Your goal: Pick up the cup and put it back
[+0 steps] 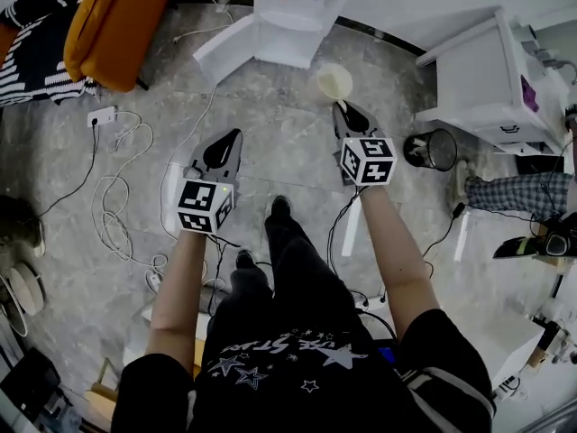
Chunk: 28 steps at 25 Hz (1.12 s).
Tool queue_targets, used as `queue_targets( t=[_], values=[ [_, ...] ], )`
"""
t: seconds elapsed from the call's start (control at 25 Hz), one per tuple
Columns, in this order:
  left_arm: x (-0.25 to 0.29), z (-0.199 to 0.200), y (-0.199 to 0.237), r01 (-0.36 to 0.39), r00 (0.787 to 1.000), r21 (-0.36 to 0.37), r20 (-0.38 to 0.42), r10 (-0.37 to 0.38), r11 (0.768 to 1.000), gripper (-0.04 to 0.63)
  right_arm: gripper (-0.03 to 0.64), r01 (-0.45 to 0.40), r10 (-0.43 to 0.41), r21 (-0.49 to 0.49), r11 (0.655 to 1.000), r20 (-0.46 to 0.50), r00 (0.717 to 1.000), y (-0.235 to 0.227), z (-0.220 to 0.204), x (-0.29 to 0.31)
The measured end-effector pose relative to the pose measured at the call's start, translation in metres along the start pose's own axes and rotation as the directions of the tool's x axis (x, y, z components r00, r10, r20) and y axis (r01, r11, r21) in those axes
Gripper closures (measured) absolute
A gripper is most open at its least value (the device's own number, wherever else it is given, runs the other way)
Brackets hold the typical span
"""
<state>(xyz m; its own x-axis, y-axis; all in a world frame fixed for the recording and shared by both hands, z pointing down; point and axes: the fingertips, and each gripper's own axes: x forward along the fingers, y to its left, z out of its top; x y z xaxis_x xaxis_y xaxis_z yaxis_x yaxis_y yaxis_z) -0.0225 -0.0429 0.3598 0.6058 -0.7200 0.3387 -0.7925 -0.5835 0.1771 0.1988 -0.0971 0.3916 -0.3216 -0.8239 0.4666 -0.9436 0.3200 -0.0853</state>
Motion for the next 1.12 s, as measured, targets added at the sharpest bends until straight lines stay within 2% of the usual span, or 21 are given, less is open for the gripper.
queue_targets(
  t=[0.12,0.24,0.36,0.6,0.84,1.12],
  values=[
    [-0.043,0.007,-0.004,-0.018,1.000,-0.016,0.014,0.018,1.000,0.586,0.569,0.025,-0.026,0.046,0.999,0.020,0.999,0.025,0.002,-0.043],
    [-0.084,0.003,-0.017,-0.012,1.000,-0.010,-0.017,0.011,1.000,0.586,0.569,0.033,-0.037,0.080,0.996,0.041,0.998,0.051,0.004,-0.084],
    [-0.123,0.006,-0.032,0.019,1.000,0.016,-0.012,-0.019,1.000,0.586,0.569,0.058,-0.059,0.034,0.998,0.058,0.997,0.073,0.008,-0.120],
    [-0.197,0.013,-0.045,0.026,0.999,-0.003,0.046,-0.026,1.000,0.586,0.569,0.123,-0.121,-0.015,0.992,0.082,0.989,0.118,0.000,-0.186],
    [-0.237,0.002,-0.049,0.039,0.998,0.025,0.038,-0.040,0.999,0.586,0.569,0.151,-0.151,0.000,0.988,0.091,0.984,0.150,-0.020,-0.237],
    [-0.254,-0.015,-0.058,0.044,0.999,0.024,0.007,-0.045,0.999,0.586,0.569,0.151,-0.149,-0.014,0.988,0.066,0.987,0.163,-0.041,-0.261]
  ],
)
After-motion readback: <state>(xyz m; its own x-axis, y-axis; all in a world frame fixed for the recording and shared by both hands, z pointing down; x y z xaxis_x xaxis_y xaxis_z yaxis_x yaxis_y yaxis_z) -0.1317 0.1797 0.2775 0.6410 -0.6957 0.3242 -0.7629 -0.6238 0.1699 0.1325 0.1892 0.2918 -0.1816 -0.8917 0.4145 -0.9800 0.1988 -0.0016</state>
